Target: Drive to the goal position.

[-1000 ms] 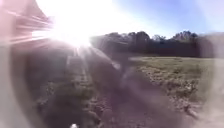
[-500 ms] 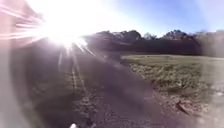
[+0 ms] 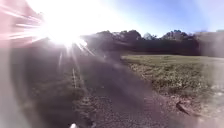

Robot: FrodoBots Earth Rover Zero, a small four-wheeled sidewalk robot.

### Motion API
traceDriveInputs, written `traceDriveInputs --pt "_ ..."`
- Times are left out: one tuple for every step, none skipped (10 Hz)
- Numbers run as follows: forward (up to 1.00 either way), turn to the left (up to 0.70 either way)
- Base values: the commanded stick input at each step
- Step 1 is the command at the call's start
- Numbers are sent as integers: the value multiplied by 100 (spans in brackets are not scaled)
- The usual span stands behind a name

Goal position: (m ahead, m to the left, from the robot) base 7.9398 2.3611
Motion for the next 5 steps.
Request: traceDriveInputs --pt "85 -16" --pt "85 0" --pt "85 0" --pt "85 -1" --pt "85 -2"
